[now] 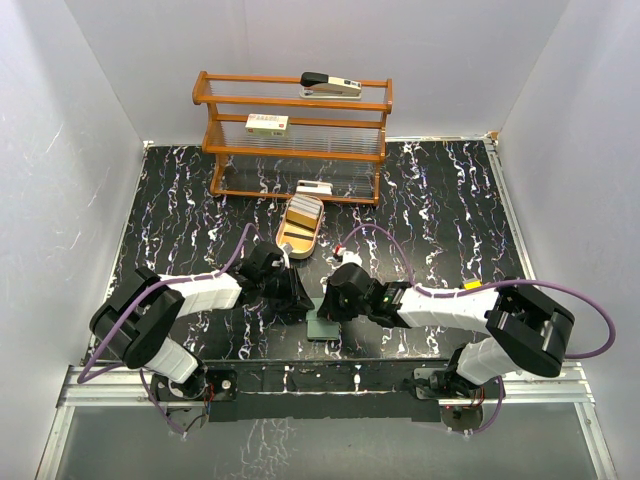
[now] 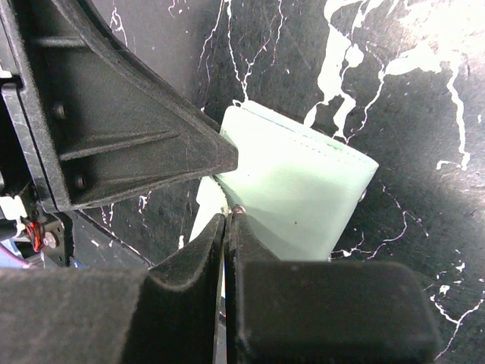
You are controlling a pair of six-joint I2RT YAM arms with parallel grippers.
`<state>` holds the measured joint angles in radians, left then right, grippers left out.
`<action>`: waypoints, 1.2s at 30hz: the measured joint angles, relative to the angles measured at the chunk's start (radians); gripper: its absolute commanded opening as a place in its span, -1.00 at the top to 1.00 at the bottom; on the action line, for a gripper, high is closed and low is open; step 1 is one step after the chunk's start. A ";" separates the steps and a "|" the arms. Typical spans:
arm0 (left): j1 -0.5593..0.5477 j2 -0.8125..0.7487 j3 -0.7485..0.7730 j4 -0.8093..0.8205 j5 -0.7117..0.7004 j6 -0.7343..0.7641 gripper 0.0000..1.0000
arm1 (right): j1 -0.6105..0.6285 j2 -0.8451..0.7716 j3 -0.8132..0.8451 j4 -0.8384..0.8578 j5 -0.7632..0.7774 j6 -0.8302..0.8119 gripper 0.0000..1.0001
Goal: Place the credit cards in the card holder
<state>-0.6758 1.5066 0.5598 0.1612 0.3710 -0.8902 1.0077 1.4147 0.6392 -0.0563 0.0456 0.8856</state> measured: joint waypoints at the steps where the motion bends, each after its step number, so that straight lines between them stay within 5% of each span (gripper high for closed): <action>1: 0.000 0.000 0.001 -0.002 0.000 0.000 0.65 | 0.000 0.000 -0.001 0.001 -0.005 0.004 1.00; 28: 0.000 0.002 0.003 -0.005 0.000 0.000 0.65 | -0.035 0.000 -0.045 0.041 -0.048 0.033 1.00; 36: -0.002 -0.026 0.014 -0.058 -0.039 0.001 0.51 | -0.048 0.027 -0.039 0.061 -0.076 0.033 1.00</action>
<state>-0.6777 1.4803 0.5739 0.1032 0.3321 -0.8894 0.9592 1.4422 0.6006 0.0051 -0.0303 0.9188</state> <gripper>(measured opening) 0.240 0.009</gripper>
